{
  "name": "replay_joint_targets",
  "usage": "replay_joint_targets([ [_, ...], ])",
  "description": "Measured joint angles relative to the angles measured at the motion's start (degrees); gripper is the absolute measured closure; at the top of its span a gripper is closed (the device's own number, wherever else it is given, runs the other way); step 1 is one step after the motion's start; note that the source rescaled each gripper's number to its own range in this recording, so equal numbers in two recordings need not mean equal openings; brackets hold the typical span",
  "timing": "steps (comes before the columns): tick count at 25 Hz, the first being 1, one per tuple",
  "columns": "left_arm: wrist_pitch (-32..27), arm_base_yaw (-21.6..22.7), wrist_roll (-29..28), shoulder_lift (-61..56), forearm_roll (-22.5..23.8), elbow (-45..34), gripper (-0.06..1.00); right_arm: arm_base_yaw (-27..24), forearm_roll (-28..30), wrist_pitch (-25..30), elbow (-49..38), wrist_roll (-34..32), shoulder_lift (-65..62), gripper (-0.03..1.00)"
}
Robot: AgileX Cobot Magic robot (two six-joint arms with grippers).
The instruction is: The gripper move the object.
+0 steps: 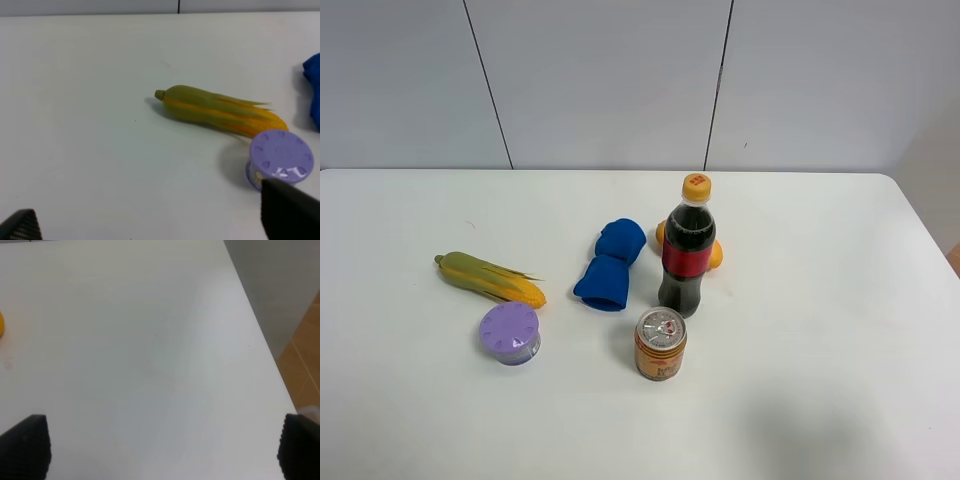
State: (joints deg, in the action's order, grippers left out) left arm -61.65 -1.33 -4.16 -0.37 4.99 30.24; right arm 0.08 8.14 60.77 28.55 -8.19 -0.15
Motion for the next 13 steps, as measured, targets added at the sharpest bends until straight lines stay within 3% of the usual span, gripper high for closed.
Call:
replay_joint_targets([
  [13,0.00,0.00,0.00,0.00,0.00,0.00,-0.06,0.00,0.00,0.00,0.00,0.00,0.00,0.14],
])
